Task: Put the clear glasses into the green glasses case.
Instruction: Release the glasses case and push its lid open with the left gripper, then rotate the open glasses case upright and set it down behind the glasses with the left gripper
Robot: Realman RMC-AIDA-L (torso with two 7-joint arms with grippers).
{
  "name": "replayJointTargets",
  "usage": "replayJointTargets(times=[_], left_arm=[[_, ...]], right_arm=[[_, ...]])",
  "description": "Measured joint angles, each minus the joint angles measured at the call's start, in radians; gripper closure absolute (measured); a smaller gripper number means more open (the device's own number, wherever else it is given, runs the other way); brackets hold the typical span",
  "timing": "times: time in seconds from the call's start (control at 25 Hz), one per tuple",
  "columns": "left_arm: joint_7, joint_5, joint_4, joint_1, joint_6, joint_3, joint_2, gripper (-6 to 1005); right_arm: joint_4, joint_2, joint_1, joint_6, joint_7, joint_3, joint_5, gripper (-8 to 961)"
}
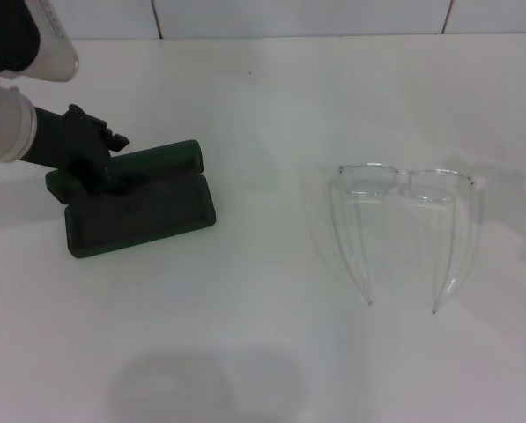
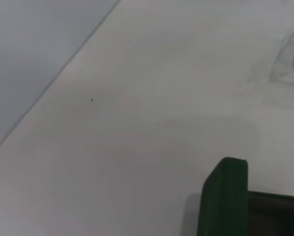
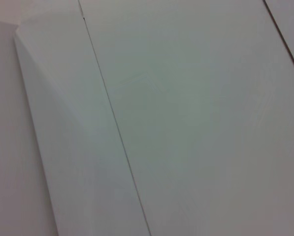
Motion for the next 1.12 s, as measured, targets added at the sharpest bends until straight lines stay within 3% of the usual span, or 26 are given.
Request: replayJointTargets(times=[0.2,0.4,0.52,0.92,1.12], left_arm=[[-0.009,-0.025,0.007,0.011,0.009,0.012,-0.001,329],[-0.02,-0.046,0.013,0.013,0.019,0.021,-0.001,567],[-0.021,-0.068,0.037,0.022,0.037,0.042,-0.002,782],[-0.06,-0.183,0.264,0.107,0.046,0.265,-0.004,787],[-0.082,-0.198,0.298,0.097,0.011,0.412,-0.005,784]], right_arm=[[0.014,0.0,-0.001,0.0,0.0,0.004,0.015,892],[0.025,0.0,-0.002,0.003,0.0,0.005,0.016,892],[0.031,0.0,-0.003,0.004,0.0,0.008,0.016,892],[0.046,0.0,-0.026,0.003,0.0,0.028,0.016,891],[0.051,-0.001,-0.042,0.001,0.0,0.031,0.016,891]])
